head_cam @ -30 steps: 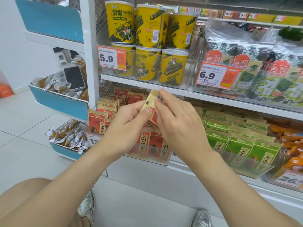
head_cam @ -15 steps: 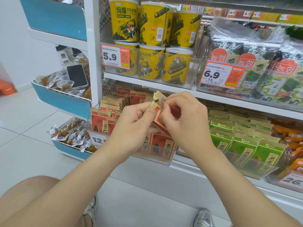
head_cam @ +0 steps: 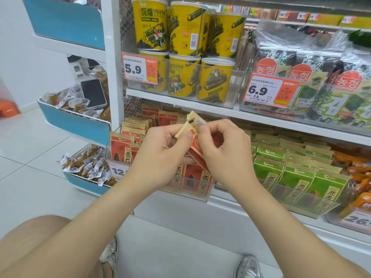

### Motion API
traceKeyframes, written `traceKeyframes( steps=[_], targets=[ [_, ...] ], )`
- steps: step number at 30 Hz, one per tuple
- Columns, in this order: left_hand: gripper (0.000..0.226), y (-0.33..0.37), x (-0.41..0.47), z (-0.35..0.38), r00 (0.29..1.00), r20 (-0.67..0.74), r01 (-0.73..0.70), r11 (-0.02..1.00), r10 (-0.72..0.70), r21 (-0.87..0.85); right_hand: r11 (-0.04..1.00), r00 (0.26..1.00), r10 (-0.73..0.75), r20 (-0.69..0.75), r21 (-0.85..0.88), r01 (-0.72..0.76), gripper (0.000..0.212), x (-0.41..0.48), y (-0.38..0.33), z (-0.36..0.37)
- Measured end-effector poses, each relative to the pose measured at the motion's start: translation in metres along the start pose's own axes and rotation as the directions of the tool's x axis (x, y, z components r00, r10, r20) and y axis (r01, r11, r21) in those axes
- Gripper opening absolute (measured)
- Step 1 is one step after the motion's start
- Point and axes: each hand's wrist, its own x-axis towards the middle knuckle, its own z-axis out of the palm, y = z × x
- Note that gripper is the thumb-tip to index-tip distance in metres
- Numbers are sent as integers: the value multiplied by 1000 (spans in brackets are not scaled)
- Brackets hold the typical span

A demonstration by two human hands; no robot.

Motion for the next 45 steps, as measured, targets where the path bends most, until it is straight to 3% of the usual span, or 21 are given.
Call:
traceKeyframes(
  steps=[5,11,17,22,25,30,35,40,45],
  targets=[
    [26,-3,-3,1,999,8,-44,998,44,40,996,1000,17,9,87,-17,36,1,4,-1],
    [25,-2,-3,2,998,30,-46,999,46,18,931,973,193,126,290,-223,35,6,5,-5],
    [30,1,-3,0,999,35,-9,1000,10,-27,926,970,197,146,298,-233,34,6,4,-7],
    [36,2,2,-5,989,-144,15,1000,-19,-27,954,967,110,230,247,-168,14,8,4,-16],
    [36,0,6,-7,971,-236,28,999,-35,-35,967,969,102,226,204,-150,14,5,5,-14],
    [15,0,1,0,983,-185,11,1000,-16,-29,997,992,-68,105,-39,73,8,-1,9,-4],
    [21,1,-1,1,976,-215,-10,999,18,41,914,945,-259,199,-267,307,19,-2,13,-4],
    [19,4,1,-6,982,-189,25,1000,-28,-18,981,974,-132,186,-119,156,15,5,11,-5],
    [19,5,1,-7,982,-183,47,999,-51,-27,989,978,-80,193,-109,103,15,5,10,-1]
  ],
)
